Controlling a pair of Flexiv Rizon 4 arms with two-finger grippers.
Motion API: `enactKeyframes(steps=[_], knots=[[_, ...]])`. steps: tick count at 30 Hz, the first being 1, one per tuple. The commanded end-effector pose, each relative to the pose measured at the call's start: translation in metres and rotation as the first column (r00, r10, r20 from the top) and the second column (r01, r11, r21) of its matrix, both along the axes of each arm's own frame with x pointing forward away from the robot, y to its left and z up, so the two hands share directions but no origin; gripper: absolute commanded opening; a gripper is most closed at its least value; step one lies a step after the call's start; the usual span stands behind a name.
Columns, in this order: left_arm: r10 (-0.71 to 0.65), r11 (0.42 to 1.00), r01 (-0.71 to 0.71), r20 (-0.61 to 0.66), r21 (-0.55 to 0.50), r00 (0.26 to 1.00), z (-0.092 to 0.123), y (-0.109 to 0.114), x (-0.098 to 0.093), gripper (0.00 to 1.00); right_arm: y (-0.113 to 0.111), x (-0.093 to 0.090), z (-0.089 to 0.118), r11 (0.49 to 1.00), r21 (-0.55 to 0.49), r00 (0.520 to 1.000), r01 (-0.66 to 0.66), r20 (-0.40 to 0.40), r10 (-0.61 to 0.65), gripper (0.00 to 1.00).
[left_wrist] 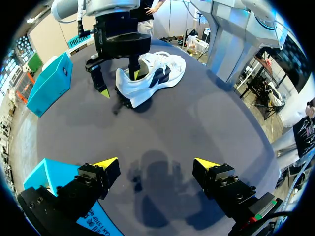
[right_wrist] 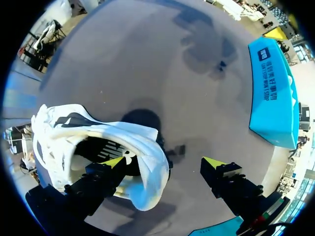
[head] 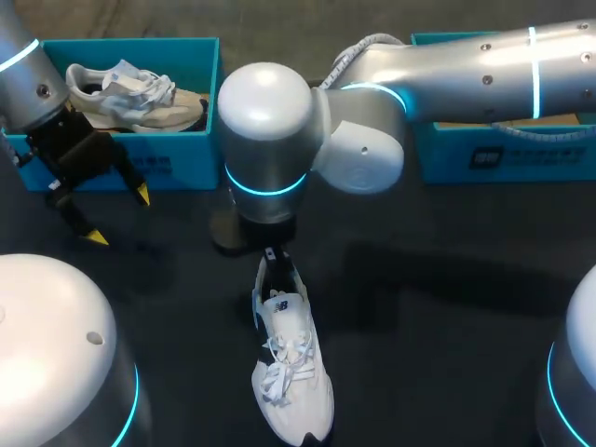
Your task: Take the shoe out of the shoebox, open the shoe tongue, remove and reinsert the insole, then place the shoe into the shoebox
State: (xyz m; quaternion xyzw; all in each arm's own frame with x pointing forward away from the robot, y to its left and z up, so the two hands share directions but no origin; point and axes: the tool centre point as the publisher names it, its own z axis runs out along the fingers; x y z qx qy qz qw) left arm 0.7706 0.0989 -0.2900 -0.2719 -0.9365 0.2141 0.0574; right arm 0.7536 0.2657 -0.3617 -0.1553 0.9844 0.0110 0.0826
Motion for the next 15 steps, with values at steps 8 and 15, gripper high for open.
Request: enactKeyframes(steps=[8, 15], knots=[[-0.001, 1.0, 0.001, 0.0, 0.003, 1.0, 0.0, 0.0, 0.0, 1.0, 0.001, 0.007, -0.014, 0.999, -0.044, 1.0, 0.015, -0.026, -0.017, 0.91], [-0.001, 1.0, 0.001, 0.0, 0.003, 1.0, 0.0, 0.0, 0.0, 1.0, 0.001, 0.005, -0.021, 0.998, -0.056, 0.999, 0.017, -0.042, -0.019, 0.55]])
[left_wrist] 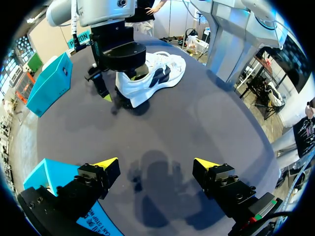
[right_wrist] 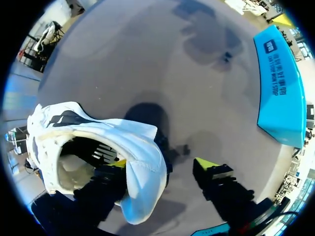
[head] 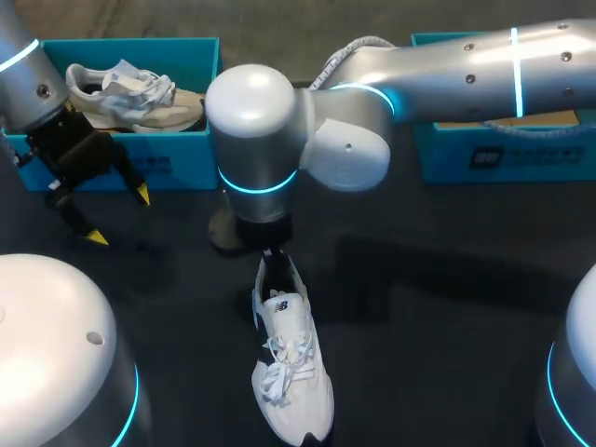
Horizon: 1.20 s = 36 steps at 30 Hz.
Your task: Take the shoe out of the shoebox, open the shoe tongue, remove and reinsert the insole, then place the shoe into the shoebox
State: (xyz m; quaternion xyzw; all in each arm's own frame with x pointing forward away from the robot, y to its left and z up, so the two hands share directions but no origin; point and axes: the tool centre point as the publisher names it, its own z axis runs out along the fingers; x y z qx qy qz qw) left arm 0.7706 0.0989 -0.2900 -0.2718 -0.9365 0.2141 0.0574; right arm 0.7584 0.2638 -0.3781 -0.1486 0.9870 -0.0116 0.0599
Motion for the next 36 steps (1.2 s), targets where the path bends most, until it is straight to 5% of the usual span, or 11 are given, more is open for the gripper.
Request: enactKeyframes(steps=[1, 4, 6, 7, 19, 29, 34, 36], knots=[[-0.001, 1.0, 0.001, 0.0, 0.003, 1.0, 0.0, 0.0, 0.0, 1.0, 0.003, -0.001, -0.005, 1.0, -0.006, 1.0, -0.001, -0.005, 0.001, 0.49], [-0.001, 1.0, 0.001, 0.0, 0.003, 1.0, 0.0, 0.0, 0.0, 1.0, 0.002, -0.004, -0.007, 1.0, -0.011, 1.0, -0.006, -0.006, 0.006, 0.41], [-0.001, 1.0, 0.001, 0.0, 0.003, 1.0, 0.0, 0.0, 0.0, 1.0, 0.0, -0.006, -0.008, 1.0, -0.012, 1.0, -0.004, -0.007, 0.004, 0.2], [-0.001, 1.0, 0.001, 0.0, 0.003, 1.0, 0.0, 0.0, 0.0, 1.0, -0.001, -0.007, -0.008, 1.0, -0.012, 1.0, -0.002, -0.007, 0.002, 0.0], [-0.001, 1.0, 0.001, 0.0, 0.003, 1.0, 0.0, 0.0, 0.0, 1.0, -0.01, -0.008, 0.013, 1.0, -0.028, 0.999, 0.011, 0.041, -0.01, 0.0], [-0.001, 1.0, 0.001, 0.0, 0.003, 1.0, 0.0, 0.0, 0.0, 1.0, -0.039, 0.024, 0.066, 0.996, -0.084, 0.99, 0.026, 0.141, -0.014, 0.0], [-0.001, 1.0, 0.001, 0.0, 0.003, 1.0, 0.0, 0.0, 0.0, 1.0, -0.06, 0.049, 0.108, 0.999, -0.03, 0.983, 0.034, 0.179, -0.028, 0.0], [-0.001, 1.0, 0.001, 0.0, 0.003, 1.0, 0.0, 0.0, 0.0, 1.0, -0.06, 0.049, 0.108, 0.999, -0.03, 0.983, 0.034, 0.179, -0.028, 0.0]])
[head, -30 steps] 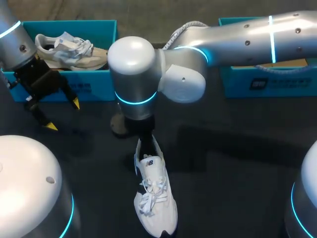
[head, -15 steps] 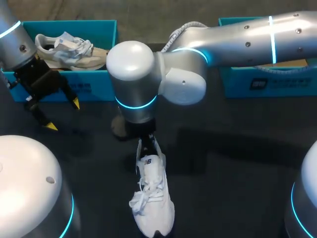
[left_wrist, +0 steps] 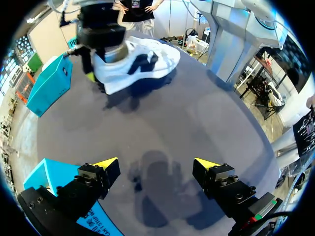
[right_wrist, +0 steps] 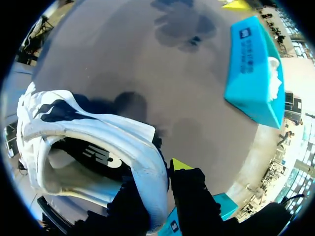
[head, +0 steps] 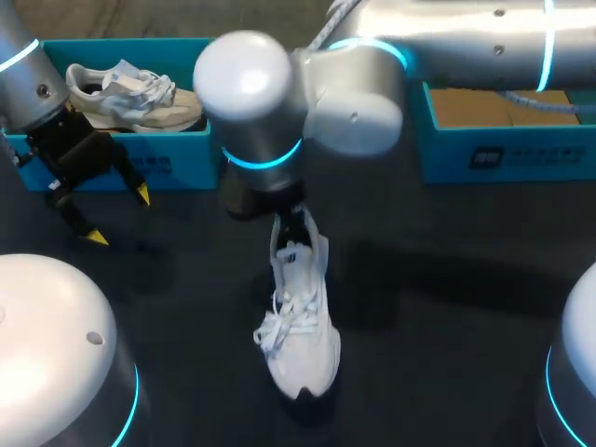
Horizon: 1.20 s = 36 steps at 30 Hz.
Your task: Take the shoe out of the shoebox, open the shoe tongue, remove and reinsert the insole, then place the shoe into the shoebox
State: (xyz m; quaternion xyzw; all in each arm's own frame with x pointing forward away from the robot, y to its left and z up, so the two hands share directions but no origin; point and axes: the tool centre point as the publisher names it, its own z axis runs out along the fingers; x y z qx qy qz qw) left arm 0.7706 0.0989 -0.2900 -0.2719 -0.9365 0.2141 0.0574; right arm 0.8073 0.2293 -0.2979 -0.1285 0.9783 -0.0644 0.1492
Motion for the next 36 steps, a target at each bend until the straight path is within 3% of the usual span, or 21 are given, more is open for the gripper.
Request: enactKeyframes(steps=[1, 16, 20, 21, 23, 24, 29, 36], knots=[[-0.001, 1.0, 0.001, 0.0, 0.003, 1.0, 0.0, 0.0, 0.0, 1.0, -0.025, 0.0, 0.028, 0.999, 0.042, 1.0, -0.013, -0.013, 0.014, 0.0], [-0.001, 1.0, 0.001, 0.0, 0.003, 1.0, 0.0, 0.0, 0.0, 1.0, -0.032, 0.005, 0.031, 1.0, 0.026, 1.0, -0.009, -0.009, 0.009, 0.0], [-0.001, 1.0, 0.001, 0.0, 0.003, 1.0, 0.0, 0.0, 0.0, 1.0, -0.058, 0.032, 0.051, 0.998, -0.027, 0.998, -0.054, 0.02, 0.054, 0.0], [-0.001, 1.0, 0.001, 0.0, 0.003, 1.0, 0.0, 0.0, 0.0, 1.0, -0.065, 0.04, 0.056, 0.995, -0.09, 0.999, -0.047, 0.019, 0.049, 0.0], [-0.001, 1.0, 0.001, 0.0, 0.003, 1.0, 0.0, 0.0, 0.0, 1.0, -0.082, 0.055, 0.067, 0.995, -0.063, 0.996, -0.08, 0.036, 0.082, 0.0], [-0.001, 1.0, 0.001, 0.0, 0.003, 1.0, 0.0, 0.0, 0.0, 1.0, -0.091, 0.063, 0.072, 0.991, -0.118, 0.997, -0.058, 0.046, 0.064, 0.0], [-0.001, 1.0, 0.001, 0.0, 0.003, 1.0, 0.0, 0.0, 0.0, 1.0, -0.13, 0.094, 0.1, 0.99, -0.123, 0.995, -0.069, 0.067, 0.078, 0.0], [-0.001, 1.0, 0.001, 0.0, 0.003, 1.0, 0.0, 0.0, 0.0, 1.0, -0.162, 0.132, 0.125, 0.983, -0.137, 0.989, -0.122, 0.071, 0.133, 0.0]])
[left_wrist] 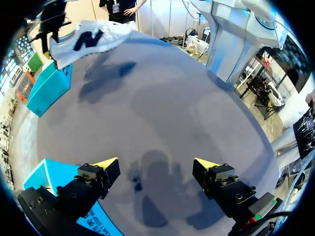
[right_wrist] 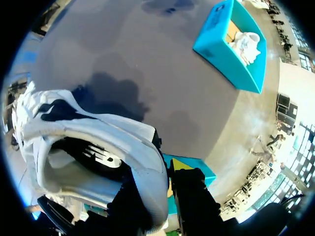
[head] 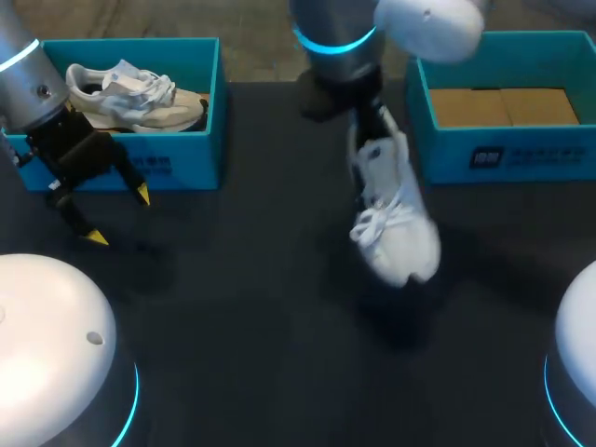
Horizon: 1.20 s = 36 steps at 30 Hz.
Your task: Take the shoe out of the shoebox, open the shoe tongue, remove and reinsert the insole, then place the shoe into the shoebox
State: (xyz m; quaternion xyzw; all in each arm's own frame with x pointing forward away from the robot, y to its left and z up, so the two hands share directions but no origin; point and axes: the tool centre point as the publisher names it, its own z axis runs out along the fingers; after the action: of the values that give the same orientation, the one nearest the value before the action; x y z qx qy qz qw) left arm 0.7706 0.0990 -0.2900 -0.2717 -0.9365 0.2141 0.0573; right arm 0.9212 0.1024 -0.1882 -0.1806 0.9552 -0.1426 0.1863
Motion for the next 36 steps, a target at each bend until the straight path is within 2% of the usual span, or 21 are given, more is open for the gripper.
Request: enactKeyframes(steps=[1, 4, 21, 24, 25, 26, 28, 30, 31, 33, 36], knots=[[-0.001, 1.0, 0.001, 0.0, 0.003, 1.0, 0.0, 0.0, 0.0, 1.0, -0.04, 0.024, 0.017, 0.997, 0.05, 0.998, -0.057, -0.014, 0.058, 0.0], [-0.001, 1.0, 0.001, 0.0, 0.003, 1.0, 0.0, 0.0, 0.0, 1.0, -0.056, 0.037, 0.023, 0.993, 0.107, 0.999, -0.041, -0.007, 0.042, 0.0], [-0.001, 1.0, 0.001, 0.0, 0.003, 1.0, 0.0, 0.0, 0.0, 1.0, -0.056, 0.037, 0.023, 0.993, 0.107, 0.999, -0.041, -0.007, 0.042, 0.0], [-0.001, 1.0, 0.001, 0.0, 0.003, 1.0, 0.0, 0.0, 0.0, 1.0, -0.079, 0.053, 0.025, 0.994, 0.098, 0.999, -0.051, -0.011, 0.052, 0.0], [-0.001, 1.0, 0.001, 0.0, 0.003, 1.0, 0.0, 0.0, 0.0, 1.0, -0.09, 0.062, 0.027, 0.996, 0.063, 0.997, -0.064, -0.027, 0.066, 0.0], [-0.001, 1.0, 0.001, 0.0, 0.003, 1.0, 0.0, 0.0, 0.0, 1.0, -0.093, 0.065, 0.027, 0.995, 0.075, 0.997, -0.073, -0.033, 0.076, 0.0], [-0.001, 1.0, 0.001, 0.0, 0.003, 1.0, 0.0, 0.0, 0.0, 1.0, -0.119, 0.086, 0.034, 0.993, 0.104, 0.998, -0.063, -0.008, 0.064, 0.0], [-0.001, 1.0, 0.001, 0.0, 0.003, 1.0, 0.0, 0.0, 0.0, 1.0, -0.134, 0.098, 0.038, 0.994, 0.096, 0.999, -0.047, 0.0, 0.047, 0.0], [-0.001, 1.0, 0.001, 0.0, 0.003, 1.0, 0.0, 0.0, 0.0, 1.0, -0.141, 0.105, 0.04, 0.99, 0.127, 0.998, -0.063, -0.002, 0.064, 0.0], [-0.001, 1.0, 0.001, 0.0, 0.003, 1.0, 0.0, 0.0, 0.0, 1.0, -0.152, 0.116, 0.046, 0.994, 0.089, 0.998, -0.056, -0.01, 0.058, 0.0], [-0.001, 1.0, 0.001, 0.0, 0.003, 1.0, 0.0, 0.0, 0.0, 1.0, -0.163, 0.133, 0.053, 0.993, 0.085, 0.997, -0.078, -0.018, 0.079, 0.0]])
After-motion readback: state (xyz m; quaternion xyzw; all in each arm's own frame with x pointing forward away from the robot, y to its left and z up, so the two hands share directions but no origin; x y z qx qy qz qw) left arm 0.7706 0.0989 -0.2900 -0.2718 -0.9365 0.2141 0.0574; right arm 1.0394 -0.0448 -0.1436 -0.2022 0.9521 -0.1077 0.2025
